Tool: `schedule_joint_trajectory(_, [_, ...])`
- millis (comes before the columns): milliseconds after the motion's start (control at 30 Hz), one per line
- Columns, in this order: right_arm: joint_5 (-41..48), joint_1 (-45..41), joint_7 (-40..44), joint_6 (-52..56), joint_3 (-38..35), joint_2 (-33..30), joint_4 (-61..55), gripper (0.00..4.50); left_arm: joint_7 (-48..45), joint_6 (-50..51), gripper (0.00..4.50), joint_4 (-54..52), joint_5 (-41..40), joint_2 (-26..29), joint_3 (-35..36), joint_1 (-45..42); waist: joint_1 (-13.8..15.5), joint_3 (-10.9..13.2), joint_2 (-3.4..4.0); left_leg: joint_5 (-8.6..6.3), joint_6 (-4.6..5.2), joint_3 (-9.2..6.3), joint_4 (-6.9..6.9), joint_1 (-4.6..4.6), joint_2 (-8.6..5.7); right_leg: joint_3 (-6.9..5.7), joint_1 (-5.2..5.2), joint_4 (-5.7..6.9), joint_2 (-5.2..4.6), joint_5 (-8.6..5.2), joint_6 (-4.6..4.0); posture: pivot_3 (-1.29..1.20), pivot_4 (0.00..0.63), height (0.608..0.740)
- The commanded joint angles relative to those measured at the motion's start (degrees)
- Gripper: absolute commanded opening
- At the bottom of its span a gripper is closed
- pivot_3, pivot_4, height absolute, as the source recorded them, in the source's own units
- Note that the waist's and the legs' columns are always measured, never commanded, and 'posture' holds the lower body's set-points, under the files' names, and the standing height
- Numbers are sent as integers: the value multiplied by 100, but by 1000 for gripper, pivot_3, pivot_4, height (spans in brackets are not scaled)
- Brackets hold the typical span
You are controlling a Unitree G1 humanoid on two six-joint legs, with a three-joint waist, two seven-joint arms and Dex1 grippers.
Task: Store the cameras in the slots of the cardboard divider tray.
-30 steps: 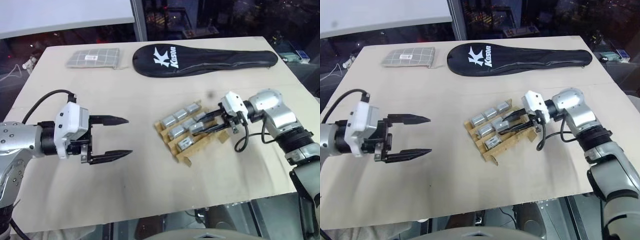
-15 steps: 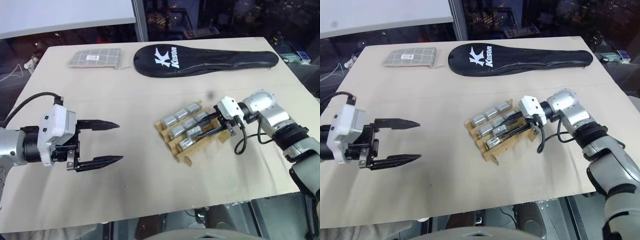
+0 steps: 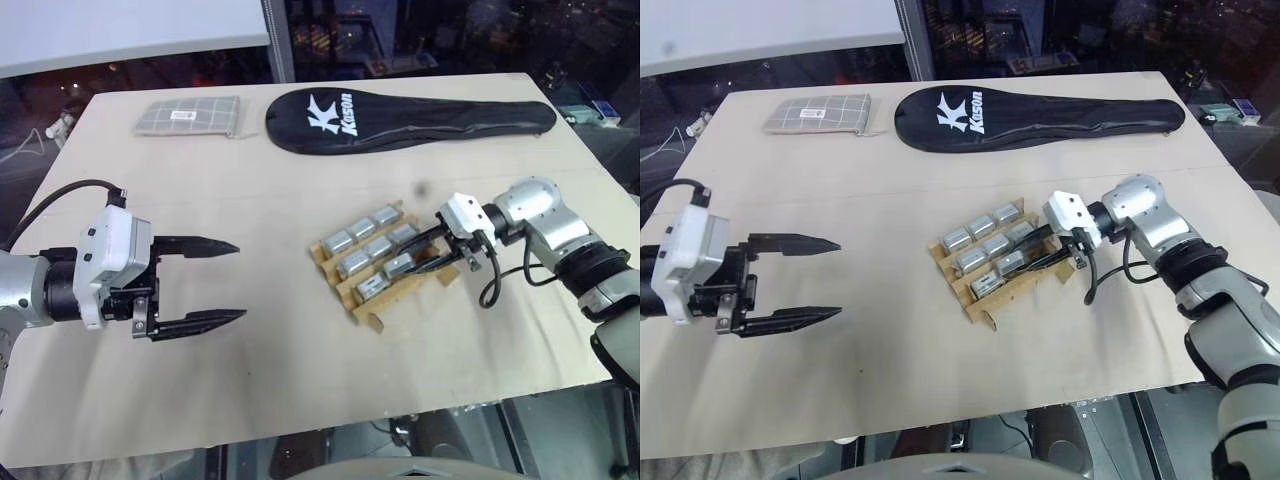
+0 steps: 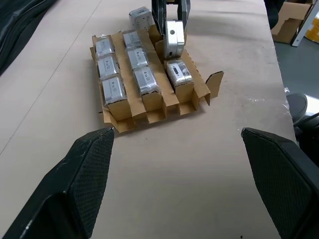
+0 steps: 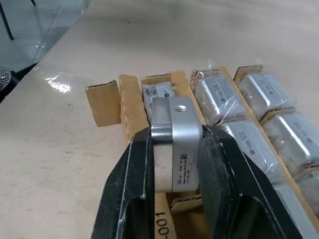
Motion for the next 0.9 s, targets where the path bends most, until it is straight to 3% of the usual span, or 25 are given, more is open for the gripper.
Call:
schedule_joint_trajectory(33, [107, -8, 324, -109, -47, 5, -86, 665, -58, -65, 4208, 7, -23, 49, 102, -8, 1, 0, 0, 0, 0, 0, 0, 0, 0, 0, 0, 0, 0, 0, 0, 0, 150, 740])
schedule_joint_trajectory(500, [-360, -87, 324, -727, 57, 337, 677, 665, -55, 25, 4208, -72, -79, 71, 159, -19, 0, 0, 0, 0, 0, 1, 0, 1, 0, 0, 0, 0, 0, 0, 0, 0, 150, 740])
schedule_joint_trajectory(767, [-457, -164, 324, -667, -121, 285, 800, 4461, -29, 36, 4208, -59, -101, 67, 60, -99, 0, 1, 2, 0, 0, 0, 0, 0, 0, 0, 0, 0, 0, 0, -1, 0, 150, 740])
schedule_joint_trajectory(900, [-261, -125, 324, -341, -385, 93, 574, 4461, 3, -9, 4208, -6, -101, 48, -130, -250, 1, 2, 3, 0, 0, 1, 1, 0, 0, 1, 0, 0, 0, 0, 0, 0, 150, 740])
